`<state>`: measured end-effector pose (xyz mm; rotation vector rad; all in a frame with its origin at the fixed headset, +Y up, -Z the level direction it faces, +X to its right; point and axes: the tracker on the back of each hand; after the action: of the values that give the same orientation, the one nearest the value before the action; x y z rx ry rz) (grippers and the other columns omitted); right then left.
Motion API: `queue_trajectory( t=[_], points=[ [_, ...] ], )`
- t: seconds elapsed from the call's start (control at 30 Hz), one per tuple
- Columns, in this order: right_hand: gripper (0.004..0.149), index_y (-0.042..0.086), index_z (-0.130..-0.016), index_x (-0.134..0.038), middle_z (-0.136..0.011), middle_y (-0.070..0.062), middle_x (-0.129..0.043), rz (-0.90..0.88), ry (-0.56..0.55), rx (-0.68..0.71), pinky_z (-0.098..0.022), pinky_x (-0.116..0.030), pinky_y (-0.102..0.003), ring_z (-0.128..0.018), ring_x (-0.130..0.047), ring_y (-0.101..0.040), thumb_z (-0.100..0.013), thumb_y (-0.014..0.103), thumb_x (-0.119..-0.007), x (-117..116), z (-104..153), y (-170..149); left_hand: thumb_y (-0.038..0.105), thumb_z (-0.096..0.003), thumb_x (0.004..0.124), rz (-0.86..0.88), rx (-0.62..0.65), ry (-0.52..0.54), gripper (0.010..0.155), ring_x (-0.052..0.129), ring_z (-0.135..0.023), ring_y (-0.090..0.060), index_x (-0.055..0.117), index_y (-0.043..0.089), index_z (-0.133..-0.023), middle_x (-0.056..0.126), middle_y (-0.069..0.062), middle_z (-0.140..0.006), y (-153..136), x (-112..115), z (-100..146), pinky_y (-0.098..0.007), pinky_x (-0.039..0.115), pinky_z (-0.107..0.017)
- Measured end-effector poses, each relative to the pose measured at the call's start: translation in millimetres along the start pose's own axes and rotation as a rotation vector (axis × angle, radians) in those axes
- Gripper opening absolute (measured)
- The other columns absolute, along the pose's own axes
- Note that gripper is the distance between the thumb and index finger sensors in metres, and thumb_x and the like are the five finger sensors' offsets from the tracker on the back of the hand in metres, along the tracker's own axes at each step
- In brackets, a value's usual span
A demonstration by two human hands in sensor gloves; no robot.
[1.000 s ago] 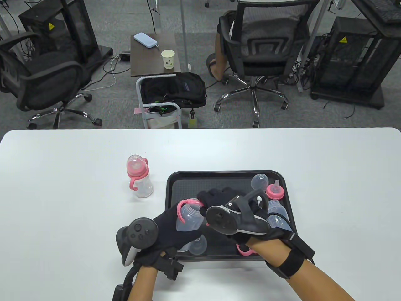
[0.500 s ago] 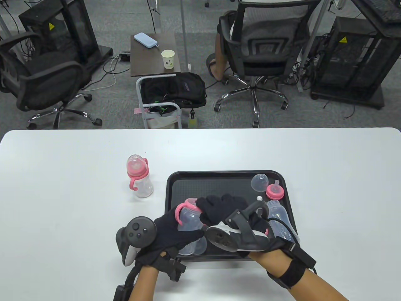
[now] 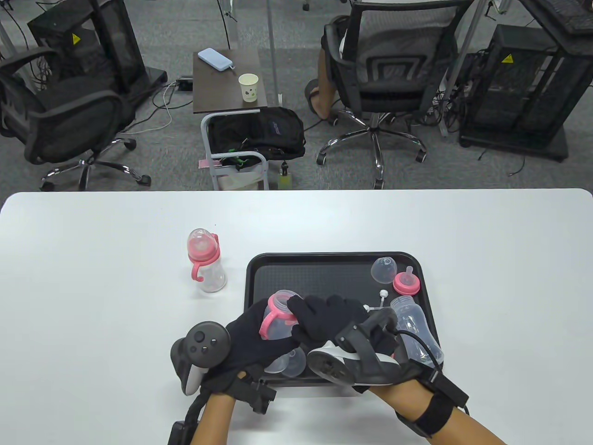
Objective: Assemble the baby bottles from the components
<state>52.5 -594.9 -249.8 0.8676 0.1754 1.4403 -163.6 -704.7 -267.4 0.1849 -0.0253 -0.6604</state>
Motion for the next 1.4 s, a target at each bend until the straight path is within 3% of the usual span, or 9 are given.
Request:
queue_trajectory(
  t=[0.17, 0.47, 0.8, 1.0, 1.4],
  points=[
    [0.051, 0.017, -0.093, -0.082, -0.081, -0.011, -0.098, -0.054, 0.030, -0.104, -0.029, -0.084, -0.046, -0.051, -0.100, -0.042, -0.051, 0.046, -0.088, 8, -8, -32, 0.079, -0.0263, 0.101, -0.014, 0.002, -0.012, 0.100, 0.102, -0.069, -0.032, 0.074, 0.027, -0.107, 0.093, 0.000, -0.091, 0, 1, 0, -0.042, 0.090, -0.048],
    [0.047, 0.017, -0.089, -0.085, -0.074, -0.010, -0.100, -0.034, 0.064, -0.351, -0.026, -0.084, -0.045, -0.047, -0.101, -0.041, -0.051, 0.045, -0.088, 2, -19, -138, 0.079, -0.0268, 0.102, -0.056, -0.006, -0.067, 0.100, 0.102, -0.070, -0.032, 0.074, 0.027, -0.107, 0.093, 0.000, -0.092, 0, 5, -2, -0.043, 0.089, -0.049],
    [0.048, 0.016, -0.088, -0.086, -0.069, -0.010, -0.102, -0.022, 0.359, -0.640, -0.024, -0.084, -0.044, -0.043, -0.102, -0.040, -0.050, 0.046, -0.089, -76, -9, -246, 0.079, -0.0268, 0.102, -0.099, -0.033, -0.096, 0.101, 0.101, -0.071, -0.032, 0.074, 0.026, -0.108, 0.092, -0.001, -0.092, 0, 5, -4, -0.044, 0.089, -0.049],
    [0.050, 0.016, -0.087, -0.087, -0.068, -0.009, -0.102, 0.003, 0.455, -0.665, -0.023, -0.084, -0.044, -0.042, -0.102, -0.040, -0.049, 0.049, -0.089, -114, 3, -266, 0.078, -0.0281, 0.101, -0.097, -0.051, -0.118, 0.099, 0.101, -0.071, -0.033, 0.074, 0.026, -0.108, 0.092, -0.001, -0.092, -3, 5, -7, -0.044, 0.089, -0.050],
    [0.056, 0.015, -0.090, -0.084, -0.070, -0.009, -0.101, 0.007, 0.642, -0.708, -0.024, -0.084, -0.044, -0.043, -0.102, -0.040, -0.047, 0.052, -0.091, -151, 12, -264, 0.078, -0.0280, 0.102, -0.099, -0.061, -0.132, 0.100, 0.101, -0.071, -0.033, 0.074, 0.025, -0.108, 0.092, -0.001, -0.092, -5, 4, -8, -0.044, 0.088, -0.050]
  ],
)
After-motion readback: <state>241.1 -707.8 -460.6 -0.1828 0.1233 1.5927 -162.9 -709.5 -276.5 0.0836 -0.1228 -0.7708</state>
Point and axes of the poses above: the tracker on the back of each hand, its own y axis roughly to the thumb side, its own z axis roughly from the fingertips to the wrist, x = y × z
